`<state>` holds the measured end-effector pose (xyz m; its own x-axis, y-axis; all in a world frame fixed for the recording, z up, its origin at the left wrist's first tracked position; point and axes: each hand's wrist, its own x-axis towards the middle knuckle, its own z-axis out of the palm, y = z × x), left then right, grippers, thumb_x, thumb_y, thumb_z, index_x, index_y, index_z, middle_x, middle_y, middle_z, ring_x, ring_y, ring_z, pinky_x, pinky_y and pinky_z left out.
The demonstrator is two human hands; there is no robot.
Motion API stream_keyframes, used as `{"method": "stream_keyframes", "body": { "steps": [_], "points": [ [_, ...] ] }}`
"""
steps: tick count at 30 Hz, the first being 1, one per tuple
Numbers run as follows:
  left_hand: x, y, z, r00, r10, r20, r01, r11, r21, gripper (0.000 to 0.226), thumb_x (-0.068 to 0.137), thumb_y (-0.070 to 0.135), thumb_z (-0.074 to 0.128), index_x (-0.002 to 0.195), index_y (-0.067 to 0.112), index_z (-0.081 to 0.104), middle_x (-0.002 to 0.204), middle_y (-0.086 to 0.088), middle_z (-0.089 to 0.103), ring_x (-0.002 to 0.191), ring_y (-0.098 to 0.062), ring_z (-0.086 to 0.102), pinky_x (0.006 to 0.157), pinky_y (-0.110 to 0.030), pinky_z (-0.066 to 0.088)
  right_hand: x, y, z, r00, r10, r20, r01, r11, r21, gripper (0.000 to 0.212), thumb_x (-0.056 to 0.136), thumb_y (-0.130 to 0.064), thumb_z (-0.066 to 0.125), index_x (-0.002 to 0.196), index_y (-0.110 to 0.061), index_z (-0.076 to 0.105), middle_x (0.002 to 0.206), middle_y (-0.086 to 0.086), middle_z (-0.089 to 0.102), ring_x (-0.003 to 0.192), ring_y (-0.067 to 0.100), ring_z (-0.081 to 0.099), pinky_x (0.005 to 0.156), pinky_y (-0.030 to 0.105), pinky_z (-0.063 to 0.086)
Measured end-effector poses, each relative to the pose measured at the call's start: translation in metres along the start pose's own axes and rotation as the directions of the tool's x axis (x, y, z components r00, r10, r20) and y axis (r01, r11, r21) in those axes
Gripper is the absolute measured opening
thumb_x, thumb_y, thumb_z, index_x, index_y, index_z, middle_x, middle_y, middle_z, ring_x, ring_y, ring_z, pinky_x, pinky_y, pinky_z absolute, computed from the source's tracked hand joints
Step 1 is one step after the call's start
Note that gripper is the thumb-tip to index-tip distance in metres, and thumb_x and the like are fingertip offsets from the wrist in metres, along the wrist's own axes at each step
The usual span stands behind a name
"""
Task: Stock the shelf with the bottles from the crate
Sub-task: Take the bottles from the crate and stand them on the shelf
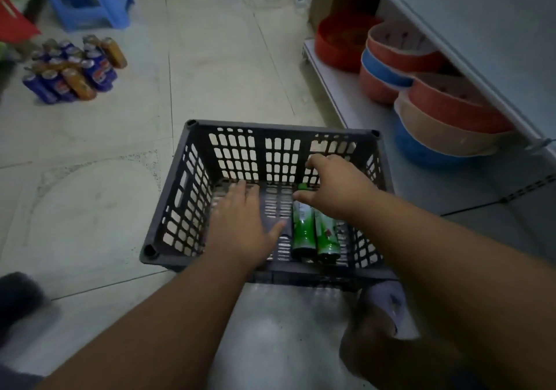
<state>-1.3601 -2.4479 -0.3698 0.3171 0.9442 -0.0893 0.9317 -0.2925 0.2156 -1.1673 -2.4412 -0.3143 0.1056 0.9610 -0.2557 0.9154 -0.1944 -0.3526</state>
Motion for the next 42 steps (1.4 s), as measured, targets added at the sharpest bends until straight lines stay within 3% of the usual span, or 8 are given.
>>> {"method": "stream_keyframes", "body": {
  "steps": [5,9,19,22,26,33,39,42],
  "points": [
    [0.019,-0.012,0.064,0.991,-0.110,0.070,0.110,0.994,0.004,0.115,0.080,0.088,0.021,0.156,0.010,-0.017,0.158,-0.014,-0.030,0.147,-0.024,-0.027,0.117,-0.039,-0.012,0.051,0.038,0.054,0.993,0.081,0.083,-0.088,0.992,0.085,0.052,0.083,-0.052,0.071,0.123,-0.026,0.053,0.116,0.000,0.054,0.094,0.016,0.051,0.072,0.031,0.043],
    [0.023,-0.013,0.075,0.989,-0.102,0.102,0.101,0.995,0.012,0.123,0.073,0.096,0.011,0.146,0.010,-0.038,0.157,-0.017,-0.034,0.147,-0.028,-0.029,0.119,-0.041,-0.011,0.082,0.060,0.091,0.977,0.143,0.160,-0.159,0.983,0.093,0.059,0.083,-0.051,0.070,0.131,-0.024,0.050,0.122,0.004,0.055,0.102,0.022,0.057,0.082,0.039,0.053],
    [0.027,-0.010,0.074,0.987,-0.099,0.125,0.102,0.995,-0.017,0.122,0.077,0.091,0.023,0.155,0.004,-0.013,0.164,-0.021,-0.010,0.152,-0.031,-0.009,0.121,-0.043,0.001,0.161,0.081,0.184,0.889,0.353,0.293,-0.369,0.929,-0.001,0.084,0.086,-0.054,0.066,0.148,-0.009,0.031,0.148,0.020,0.036,0.131,0.038,0.043,0.102,0.044,0.042],
    [0.026,-0.011,0.076,0.984,-0.112,0.136,0.117,0.993,-0.031,0.122,0.077,0.092,0.020,0.156,0.005,-0.014,0.164,-0.018,-0.015,0.152,-0.028,-0.013,0.121,-0.040,-0.005,0.179,0.081,0.203,0.863,0.431,0.264,-0.407,0.902,-0.141,0.095,0.087,-0.057,0.064,0.152,-0.001,0.024,0.157,0.021,0.023,0.141,0.038,0.029,0.110,0.044,0.034],
    [0.024,-0.011,0.076,0.983,-0.116,0.146,0.127,0.989,-0.071,0.119,0.077,0.092,0.016,0.154,0.009,-0.022,0.161,-0.014,-0.024,0.151,-0.025,-0.020,0.120,-0.038,-0.008,0.188,0.073,0.214,0.848,0.451,0.279,-0.411,0.891,-0.192,0.100,0.073,-0.054,0.079,0.146,-0.005,0.033,0.149,0.023,0.034,0.135,0.040,0.036,0.104,0.047,0.040],
    [0.025,-0.010,0.073,0.983,-0.109,0.147,0.122,0.989,-0.083,0.116,0.077,0.089,0.013,0.153,0.008,-0.020,0.164,-0.018,-0.016,0.152,-0.027,-0.015,0.120,-0.037,-0.009,0.173,0.056,0.210,0.899,0.222,0.379,-0.349,0.883,0.313,0.081,0.068,-0.031,0.086,0.131,-0.014,0.038,0.109,0.006,0.057,0.101,0.028,0.060,0.068,0.029,0.047],
    [0.024,-0.009,0.069,0.982,-0.125,0.142,0.136,0.988,-0.072,0.116,0.077,0.089,0.014,0.153,0.007,-0.018,0.164,-0.018,-0.015,0.152,-0.029,-0.012,0.121,-0.042,-0.002,0.139,0.043,0.136,0.954,0.098,0.283,-0.254,0.763,0.594,0.055,0.065,-0.020,0.088,0.108,-0.022,0.055,0.099,0.000,0.068,0.090,0.018,0.068,0.079,0.041,0.058],
    [0.020,-0.008,0.059,0.984,-0.104,0.142,0.108,0.994,-0.019,0.111,0.079,0.088,0.009,0.149,0.008,-0.026,0.161,-0.018,-0.024,0.150,-0.028,-0.019,0.121,-0.040,-0.007,0.111,0.032,0.083,0.982,0.104,0.156,-0.179,0.766,0.617,0.054,0.068,-0.036,0.088,0.108,-0.024,0.054,0.100,-0.003,0.065,0.090,0.013,0.065,0.079,0.037,0.056]
  ]
}}
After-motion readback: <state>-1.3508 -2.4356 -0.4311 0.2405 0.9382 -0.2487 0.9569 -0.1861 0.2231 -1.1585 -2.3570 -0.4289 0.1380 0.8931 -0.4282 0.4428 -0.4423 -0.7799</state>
